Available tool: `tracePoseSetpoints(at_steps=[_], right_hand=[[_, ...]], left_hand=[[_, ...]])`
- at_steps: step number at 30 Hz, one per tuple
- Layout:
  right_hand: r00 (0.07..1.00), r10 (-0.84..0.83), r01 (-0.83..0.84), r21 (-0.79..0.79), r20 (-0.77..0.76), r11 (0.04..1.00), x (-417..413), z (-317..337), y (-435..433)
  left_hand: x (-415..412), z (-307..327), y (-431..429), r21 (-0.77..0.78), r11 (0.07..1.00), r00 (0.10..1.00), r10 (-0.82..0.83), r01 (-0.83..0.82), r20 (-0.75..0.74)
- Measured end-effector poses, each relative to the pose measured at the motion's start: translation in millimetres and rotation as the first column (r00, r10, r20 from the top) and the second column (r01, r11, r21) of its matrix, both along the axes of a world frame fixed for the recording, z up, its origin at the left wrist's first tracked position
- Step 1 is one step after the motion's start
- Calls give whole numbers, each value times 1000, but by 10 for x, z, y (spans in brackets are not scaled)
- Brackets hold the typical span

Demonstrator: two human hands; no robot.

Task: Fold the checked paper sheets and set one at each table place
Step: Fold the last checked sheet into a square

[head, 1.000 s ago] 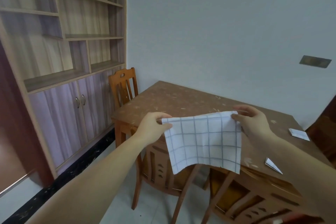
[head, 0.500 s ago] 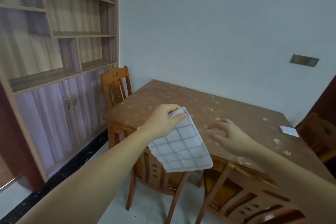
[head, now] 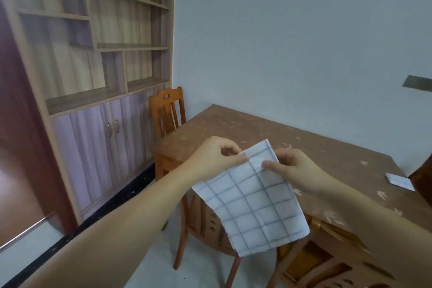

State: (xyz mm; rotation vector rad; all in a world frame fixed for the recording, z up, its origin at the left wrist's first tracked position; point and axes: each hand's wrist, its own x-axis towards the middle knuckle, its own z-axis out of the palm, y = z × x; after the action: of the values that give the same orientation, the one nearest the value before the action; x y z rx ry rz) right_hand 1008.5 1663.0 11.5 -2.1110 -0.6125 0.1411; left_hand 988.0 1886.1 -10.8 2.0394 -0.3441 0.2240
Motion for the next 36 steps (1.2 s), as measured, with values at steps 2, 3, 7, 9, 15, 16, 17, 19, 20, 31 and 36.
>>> tracePoseSetpoints(at_steps=[2, 3, 7, 9, 15, 16, 17, 19, 20, 31, 36], right_hand=[[998, -6, 4, 37, 68, 999, 15, 49, 48], [995, -6, 1, 55, 96, 998, 16, 85, 81], [978, 35, -34, -6, 204, 999, 31, 213, 217], [979, 33, -35, 8, 201, 999, 61, 240, 260], [979, 25, -34, 42, 201, 999, 211, 188, 301], [972, 20, -27, 26, 234, 999, 218, 183, 330], [961, 8, -13, 19, 276, 1000, 213, 186, 367], [925, -24, 18, 21, 380, 1000, 195, 195, 434], [901, -43, 35, 26, 432, 999, 190, 190, 454], [850, -232, 146, 211, 473, 966, 242, 122, 460], [962, -6, -9, 51, 274, 999, 173, 229, 415]], left_hand=[[-11, 15, 21, 17, 1000, 1000, -6, 6, -5], [-17, 18, 27, 24, 1000, 1000, -4, 4, -6], [-62, 61, 93, 17, 1000, 1000, 26, -26, 16], [-76, 85, 170, 37, 998, 998, 54, -55, 27], [-120, 76, 369, 166, 975, 980, 126, -151, 153], [-124, 82, 389, 178, 971, 978, 129, -158, 165], [-133, 89, 406, 179, 970, 976, 135, -166, 173], [-154, 104, 441, 130, 973, 971, 165, -189, 174], [-163, 107, 459, 83, 976, 968, 187, -203, 171], [-207, 168, 485, -509, 842, 982, 181, -178, -43], [-209, 214, 438, -488, 853, 983, 170, -184, -74]])
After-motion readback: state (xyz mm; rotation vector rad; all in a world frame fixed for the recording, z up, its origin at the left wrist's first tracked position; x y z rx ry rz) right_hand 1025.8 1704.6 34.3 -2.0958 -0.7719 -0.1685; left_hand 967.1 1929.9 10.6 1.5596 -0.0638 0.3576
